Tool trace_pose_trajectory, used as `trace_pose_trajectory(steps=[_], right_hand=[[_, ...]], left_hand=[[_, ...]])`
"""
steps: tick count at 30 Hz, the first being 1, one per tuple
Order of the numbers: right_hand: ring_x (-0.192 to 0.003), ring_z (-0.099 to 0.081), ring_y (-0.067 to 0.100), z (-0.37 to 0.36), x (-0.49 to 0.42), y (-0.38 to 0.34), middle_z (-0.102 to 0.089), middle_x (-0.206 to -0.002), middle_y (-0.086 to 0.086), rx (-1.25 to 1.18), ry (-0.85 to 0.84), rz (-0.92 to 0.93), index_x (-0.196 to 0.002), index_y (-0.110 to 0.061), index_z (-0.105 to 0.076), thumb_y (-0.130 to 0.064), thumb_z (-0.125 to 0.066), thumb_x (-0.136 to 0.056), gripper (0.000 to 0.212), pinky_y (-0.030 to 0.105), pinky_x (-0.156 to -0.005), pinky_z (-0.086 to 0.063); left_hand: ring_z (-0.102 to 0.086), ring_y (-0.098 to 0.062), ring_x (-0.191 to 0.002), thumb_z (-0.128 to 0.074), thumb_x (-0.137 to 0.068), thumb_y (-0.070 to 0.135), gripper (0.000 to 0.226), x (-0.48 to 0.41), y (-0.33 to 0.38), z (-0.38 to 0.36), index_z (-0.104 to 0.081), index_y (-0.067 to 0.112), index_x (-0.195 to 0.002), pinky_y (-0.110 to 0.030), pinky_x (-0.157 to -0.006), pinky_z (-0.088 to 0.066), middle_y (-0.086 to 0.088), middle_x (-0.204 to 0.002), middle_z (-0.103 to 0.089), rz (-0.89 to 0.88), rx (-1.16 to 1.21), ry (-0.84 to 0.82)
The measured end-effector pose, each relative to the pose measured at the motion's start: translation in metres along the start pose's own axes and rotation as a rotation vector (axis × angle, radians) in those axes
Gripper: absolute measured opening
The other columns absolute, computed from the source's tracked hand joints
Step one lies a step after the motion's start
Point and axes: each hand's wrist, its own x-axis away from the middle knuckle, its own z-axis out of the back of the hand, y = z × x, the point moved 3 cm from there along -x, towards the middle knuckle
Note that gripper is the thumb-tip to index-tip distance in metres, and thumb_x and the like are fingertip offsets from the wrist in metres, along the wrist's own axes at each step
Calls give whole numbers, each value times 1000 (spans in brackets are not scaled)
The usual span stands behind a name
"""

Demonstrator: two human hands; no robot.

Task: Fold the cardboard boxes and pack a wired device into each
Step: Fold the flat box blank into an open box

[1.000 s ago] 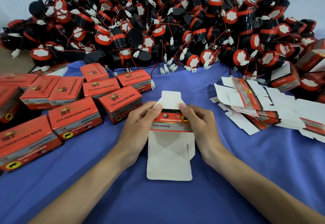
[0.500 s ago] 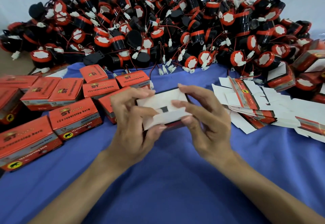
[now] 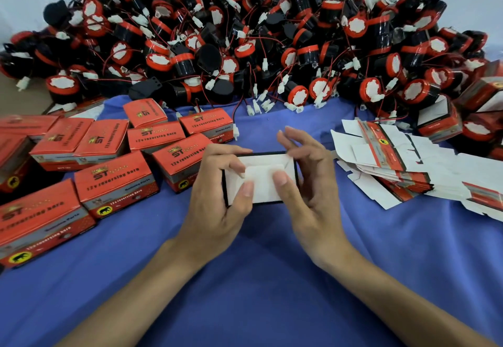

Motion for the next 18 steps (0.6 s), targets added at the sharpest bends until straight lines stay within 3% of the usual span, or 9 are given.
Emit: trace_pose_trajectory(steps=[2,4,5,7,11,13,16,18], right_hand=[[-132,-40,3,2,2,5,-43,-138,-14,-83,-18,-144,-125,-27,-40,-37,-56,-82,46,13,-91,-42],[-118,-50,-5,2,2,8,-51,-125,-27,-115,-105,-267,-130,-29,-39,-46,-56,-77,58,14,-85,-45],[-113,-54,-3,1,3,9,-53,-124,-24,-105,-147,-301,-131,-31,-41,-48,-57,-76,60,17,-85,-46],[-113,-56,1,1,5,8,-55,-126,-11,-77,-183,-307,-131,-30,-46,-47,-59,-76,60,21,-86,-48],[-105,-59,6,2,4,6,-59,-116,-2,-164,-221,-265,-135,-20,-43,-29,-60,-82,57,22,-85,-50],[-103,-58,9,2,4,8,-59,-112,-6,-214,-232,-278,-135,-20,-42,-16,-58,-84,54,25,-86,-49],[-105,-55,-5,1,5,11,-56,-116,-22,-226,-205,-268,-127,-23,-45,-7,-51,-84,46,16,-83,-47],[-109,-54,-5,0,5,12,-52,-126,-18,-245,-173,-266,-120,-24,-47,-4,-52,-82,43,16,-83,-47]], left_hand=[[-53,-20,-106,-45,-92,21,12,1,2,-1,-41,20,-103,-33,-88,-43,-4,-114,-49,-22,26,12],[-53,-22,-108,-46,-89,17,17,1,4,-2,-39,21,-105,-35,-90,-43,-5,-115,-49,-42,48,18],[-53,-22,-108,-46,-89,14,20,1,5,-3,-38,21,-106,-33,-91,-42,-8,-114,-49,-59,51,19],[-52,-24,-106,-47,-87,11,25,2,8,-4,-37,21,-107,-31,-91,-42,-14,-111,-49,-91,64,11],[-50,-29,-105,-46,-85,10,37,1,12,-5,-32,29,-114,-38,-91,-44,-14,-112,-44,-86,123,-25],[-48,-29,-108,-45,-85,10,37,2,11,-5,-33,27,-116,-36,-95,-42,-16,-114,-42,-59,133,-44],[-46,-28,-112,-44,-84,8,43,2,9,-4,-31,31,-118,-34,-99,-39,-12,-117,-41,-32,136,-43],[-45,-25,-114,-44,-83,6,46,2,9,-5,-30,32,-118,-37,-99,-40,-10,-118,-40,-29,136,-58]])
